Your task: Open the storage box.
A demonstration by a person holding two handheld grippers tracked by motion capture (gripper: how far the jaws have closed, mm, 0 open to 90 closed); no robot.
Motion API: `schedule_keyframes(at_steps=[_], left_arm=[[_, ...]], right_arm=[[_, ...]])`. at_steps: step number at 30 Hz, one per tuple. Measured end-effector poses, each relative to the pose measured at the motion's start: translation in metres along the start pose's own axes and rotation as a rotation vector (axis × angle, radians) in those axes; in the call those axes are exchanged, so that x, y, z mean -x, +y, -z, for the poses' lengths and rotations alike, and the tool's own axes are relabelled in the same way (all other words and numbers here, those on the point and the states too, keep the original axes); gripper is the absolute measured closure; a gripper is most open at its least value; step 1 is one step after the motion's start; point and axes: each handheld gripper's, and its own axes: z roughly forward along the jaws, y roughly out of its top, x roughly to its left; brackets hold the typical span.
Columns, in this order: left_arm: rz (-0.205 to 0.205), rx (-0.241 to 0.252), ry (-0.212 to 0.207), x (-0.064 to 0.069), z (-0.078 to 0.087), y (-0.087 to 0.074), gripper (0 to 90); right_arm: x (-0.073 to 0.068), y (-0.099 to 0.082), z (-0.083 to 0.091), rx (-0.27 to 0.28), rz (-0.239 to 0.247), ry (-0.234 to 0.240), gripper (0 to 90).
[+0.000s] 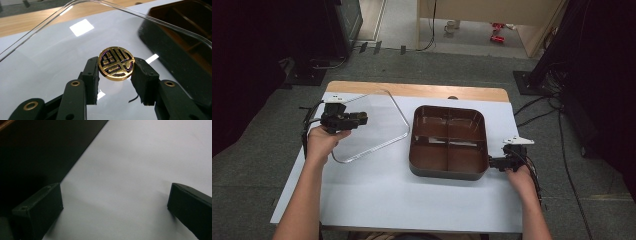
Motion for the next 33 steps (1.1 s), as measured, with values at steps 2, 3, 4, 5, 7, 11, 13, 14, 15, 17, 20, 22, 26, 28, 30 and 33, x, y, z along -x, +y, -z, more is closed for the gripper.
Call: schedule_keyframes(at_steps=[2,3,4,5,7,11,13,14,15,17,20,22,26,28,30,33], left_arm=[[0.015,-0.003,0.012,-0.005,-0.003,-0.003,58.9],[0.025,-0.01,0.022,-0.009,-0.005,-0.006,58.9],[0.033,-0.021,0.029,-0.013,-0.008,-0.008,58.9],[0.04,-0.031,0.038,-0.016,-0.01,-0.011,58.9],[0.046,-0.048,0.057,-0.022,-0.014,-0.015,58.9],[0.048,-0.072,0.101,-0.029,-0.024,-0.021,58.9],[0.044,-0.083,0.115,-0.032,-0.031,-0.023,58.9],[0.044,-0.083,0.115,-0.032,-0.031,-0.023,58.8],[0.045,-0.087,0.119,-0.033,-0.033,-0.024,58.8],[0.045,-0.095,0.125,-0.033,-0.038,-0.025,58.8],[0.041,-0.115,0.135,-0.034,-0.044,-0.026,58.8],[0.042,-0.125,0.135,-0.035,-0.047,-0.027,58.8],[0.039,-0.137,0.14,-0.035,-0.05,-0.028,58.7],[0.033,-0.147,0.143,-0.035,-0.051,-0.029,58.7],[0.042,-0.142,0.138,-0.035,-0.051,-0.029,58.7],[0.047,-0.137,0.132,-0.036,-0.051,-0.03,58.6]], right_arm=[[0.0,0.0,0.0,0.0,0.0,0.0,0.0],[0.0,0.0,0.0,0.0,0.0,0.0,0.0],[0.0,0.0,0.0,0.0,0.0,0.0,0.0],[0.0,0.0,0.0,0.0,0.0,0.0,0.0],[0.0,0.0,0.0,0.0,0.0,0.0,0.0],[0.0,0.0,0.0,0.0,0.0,0.0,0.0],[0.0,0.0,0.0,0.0,0.0,0.0,0.0],[0.0,0.0,0.0,-0.001,0.0,0.0,0.0],[0.0,0.0,0.0,-0.001,0.0,0.0,0.0],[0.0,0.0,0.0,0.0,0.0,0.0,0.0],[0.0,0.0,0.0,-0.001,0.0,0.0,0.0],[0.0,0.0,0.0,0.0,0.0,0.0,0.0],[0.0,0.0,0.0,-0.001,0.0,0.0,0.0],[0.0,0.0,0.0,-0.001,0.0,0.0,0.0],[0.0,0.0,0.0,0.0,0.0,0.0,0.0],[0.0,0.0,0.0,-0.001,0.0,-0.001,0.0]])
